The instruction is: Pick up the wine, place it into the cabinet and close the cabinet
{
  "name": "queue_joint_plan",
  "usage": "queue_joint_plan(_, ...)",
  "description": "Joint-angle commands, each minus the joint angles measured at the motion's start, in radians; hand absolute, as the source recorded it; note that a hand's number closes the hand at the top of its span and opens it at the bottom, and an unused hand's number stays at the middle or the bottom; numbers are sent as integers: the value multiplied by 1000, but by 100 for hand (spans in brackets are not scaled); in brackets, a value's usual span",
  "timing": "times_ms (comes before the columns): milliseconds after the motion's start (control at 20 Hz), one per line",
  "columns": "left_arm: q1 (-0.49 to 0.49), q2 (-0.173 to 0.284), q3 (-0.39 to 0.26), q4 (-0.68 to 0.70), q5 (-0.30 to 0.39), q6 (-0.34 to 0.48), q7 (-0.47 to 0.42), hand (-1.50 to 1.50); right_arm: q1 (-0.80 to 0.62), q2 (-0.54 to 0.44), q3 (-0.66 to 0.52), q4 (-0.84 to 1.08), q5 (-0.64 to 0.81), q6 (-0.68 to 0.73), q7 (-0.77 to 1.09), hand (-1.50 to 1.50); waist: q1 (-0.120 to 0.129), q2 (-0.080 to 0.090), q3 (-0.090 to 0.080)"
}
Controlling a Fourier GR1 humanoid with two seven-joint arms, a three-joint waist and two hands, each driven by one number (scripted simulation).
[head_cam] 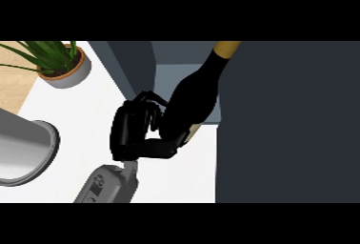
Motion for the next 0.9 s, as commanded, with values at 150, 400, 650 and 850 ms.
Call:
queue_joint_plan(150,-125,-1,-62,161,-2,103,-9,150,7,34,44,-7,50,-10,-23,-150,1,0,0)
queue_joint_plan(400,-189,-1,-77,299,129,146,-103,150,46,18,29,-24,27,15,-23,-150,-4,0,0)
queue_joint_plan(650,-128,-1,-150,318,161,177,-180,150,-66,-26,-29,36,-33,-10,17,-150,3,0,0)
queue_joint_plan(850,-187,-1,-101,436,209,124,-208,150,-68,12,3,84,33,-12,-48,-150,2,1,0)
